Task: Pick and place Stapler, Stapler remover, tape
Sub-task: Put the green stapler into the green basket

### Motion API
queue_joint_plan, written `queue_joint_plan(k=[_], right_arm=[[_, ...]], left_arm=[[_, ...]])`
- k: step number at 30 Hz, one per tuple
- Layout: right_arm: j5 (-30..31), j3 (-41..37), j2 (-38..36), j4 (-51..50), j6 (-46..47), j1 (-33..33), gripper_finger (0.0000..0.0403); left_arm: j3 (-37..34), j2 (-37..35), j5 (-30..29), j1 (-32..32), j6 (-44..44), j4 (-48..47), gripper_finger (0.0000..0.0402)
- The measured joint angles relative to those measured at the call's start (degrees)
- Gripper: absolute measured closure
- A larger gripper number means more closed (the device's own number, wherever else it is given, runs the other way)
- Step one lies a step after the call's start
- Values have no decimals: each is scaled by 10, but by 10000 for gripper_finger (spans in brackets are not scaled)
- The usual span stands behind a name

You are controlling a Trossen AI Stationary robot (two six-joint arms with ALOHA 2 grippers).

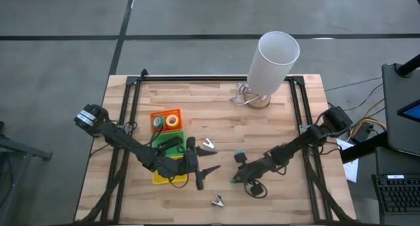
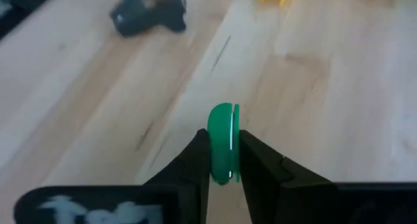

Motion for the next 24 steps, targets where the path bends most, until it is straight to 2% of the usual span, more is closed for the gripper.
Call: queue_joint_plan(k=[5,13,18,24], right_arm=[[15,5,-27,0,-16,0,336],[84,5,-97,-2,-26,0,340],[148,5,-136,-3,-38,0,338],[162,4,-169,5,-45,0,338]], left_arm=[[0,0,19,0,17,-24,163],[0,1,26,0,36,-96,163],[0,12,43,0,25,-95,163],[5,39,43,2,28,-78,163]])
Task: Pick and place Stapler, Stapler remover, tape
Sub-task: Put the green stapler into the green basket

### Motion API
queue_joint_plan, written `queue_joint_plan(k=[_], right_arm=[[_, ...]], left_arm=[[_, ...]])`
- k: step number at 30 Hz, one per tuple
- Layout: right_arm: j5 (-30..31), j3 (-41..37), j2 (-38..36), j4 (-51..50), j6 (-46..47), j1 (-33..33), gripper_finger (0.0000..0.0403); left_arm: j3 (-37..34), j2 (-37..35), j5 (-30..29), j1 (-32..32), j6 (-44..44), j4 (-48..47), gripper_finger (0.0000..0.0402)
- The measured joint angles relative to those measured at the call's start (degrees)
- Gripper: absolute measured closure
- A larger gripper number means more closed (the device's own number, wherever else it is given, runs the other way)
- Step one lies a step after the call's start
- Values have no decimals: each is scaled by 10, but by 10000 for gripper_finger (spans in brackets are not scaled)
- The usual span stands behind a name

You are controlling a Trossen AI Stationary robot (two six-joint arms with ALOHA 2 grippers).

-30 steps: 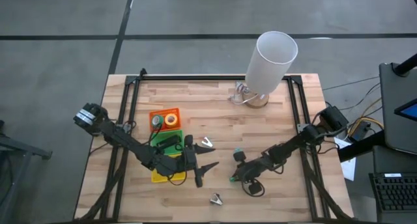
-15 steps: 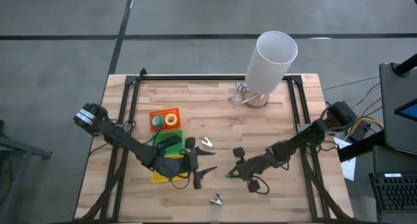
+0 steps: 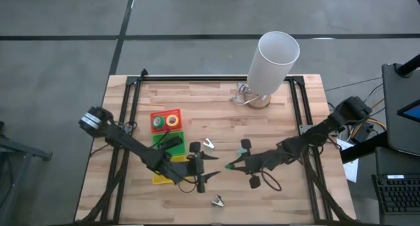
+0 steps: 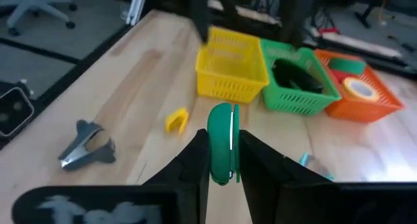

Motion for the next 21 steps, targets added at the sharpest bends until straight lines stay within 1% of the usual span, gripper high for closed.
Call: queue_joint_plan(k=[7,15,21], right_arm=[[4,0,-16,7,-5,0,337],[4,0,-16,14,-9,0,340],[3,0,-16,12,-9,0,337]], left_arm=[[30,41,9,5,2,0,163],[68,76,-1,20,14,0,166],[72,75,-1,23,15,1,166]])
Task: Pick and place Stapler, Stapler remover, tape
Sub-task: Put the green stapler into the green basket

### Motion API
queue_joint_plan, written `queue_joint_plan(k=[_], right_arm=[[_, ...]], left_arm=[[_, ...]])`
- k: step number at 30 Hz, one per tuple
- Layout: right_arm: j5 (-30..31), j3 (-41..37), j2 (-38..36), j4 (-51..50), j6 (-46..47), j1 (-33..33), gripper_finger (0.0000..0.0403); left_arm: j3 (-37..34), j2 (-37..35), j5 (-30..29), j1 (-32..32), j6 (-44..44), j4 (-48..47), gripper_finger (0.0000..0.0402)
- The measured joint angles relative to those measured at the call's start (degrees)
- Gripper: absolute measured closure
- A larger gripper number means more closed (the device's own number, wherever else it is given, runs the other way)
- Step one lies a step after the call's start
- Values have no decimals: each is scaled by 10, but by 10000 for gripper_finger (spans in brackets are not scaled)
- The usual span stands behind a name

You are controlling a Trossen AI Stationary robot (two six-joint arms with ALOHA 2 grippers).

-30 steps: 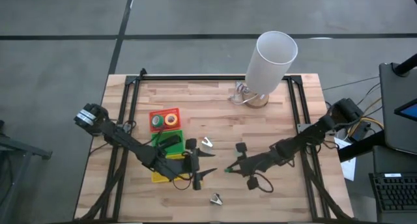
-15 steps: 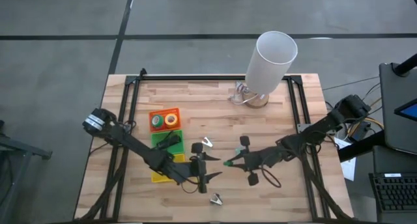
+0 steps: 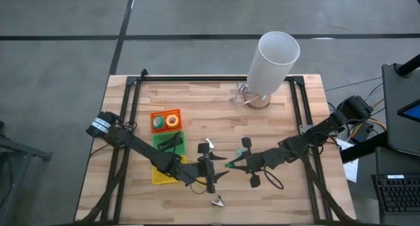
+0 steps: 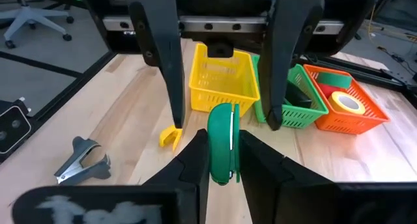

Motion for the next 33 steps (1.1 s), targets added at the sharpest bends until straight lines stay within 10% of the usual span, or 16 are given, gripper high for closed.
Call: queue_joint_plan(k=[33], right_arm=[[0,0,0,13,-6,0,339]], left_arm=[[-2,-4,6,5,-16,-2,289]])
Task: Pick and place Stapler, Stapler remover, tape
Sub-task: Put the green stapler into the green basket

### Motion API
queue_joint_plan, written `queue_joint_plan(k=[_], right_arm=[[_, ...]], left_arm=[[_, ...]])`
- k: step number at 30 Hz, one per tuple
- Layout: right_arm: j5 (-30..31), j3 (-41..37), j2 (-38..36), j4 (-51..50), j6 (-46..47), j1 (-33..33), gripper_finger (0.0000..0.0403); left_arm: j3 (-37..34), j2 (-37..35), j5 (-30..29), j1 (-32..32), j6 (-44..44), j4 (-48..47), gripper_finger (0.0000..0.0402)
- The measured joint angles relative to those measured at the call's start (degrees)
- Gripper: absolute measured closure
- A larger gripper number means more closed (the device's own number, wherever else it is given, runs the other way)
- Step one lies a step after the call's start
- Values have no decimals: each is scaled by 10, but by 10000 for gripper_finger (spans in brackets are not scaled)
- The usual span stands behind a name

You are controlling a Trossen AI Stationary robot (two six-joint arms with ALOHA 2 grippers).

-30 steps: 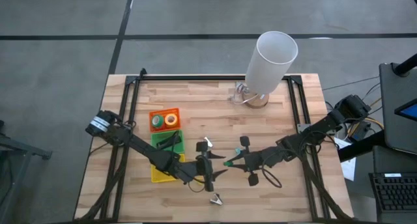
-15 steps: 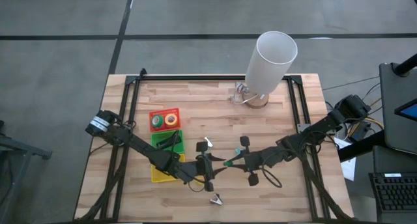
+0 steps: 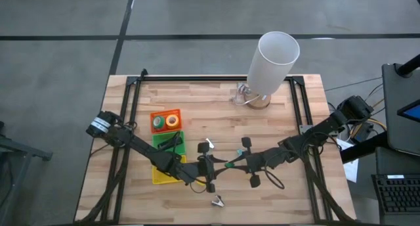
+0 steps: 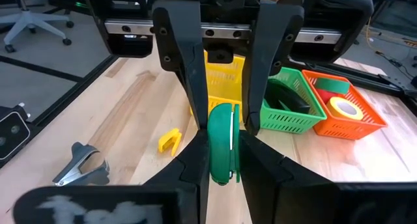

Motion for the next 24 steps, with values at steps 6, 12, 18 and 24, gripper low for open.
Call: queue_joint_plan(k=[6,12,18,24], right_arm=[[-1,0,0,0,-3,0,339],[-2,0,0,0,-5,0,318],[-3,0,-2,-16,-3,0,273],[-2,0,-9,-56,13,0,227]], left_arm=[[0,0,5,0,1,-1,318],[0,0,4,1,12,-1,332],[0,-3,0,2,14,-16,327],[-1,-18,-2,2,5,-60,328]])
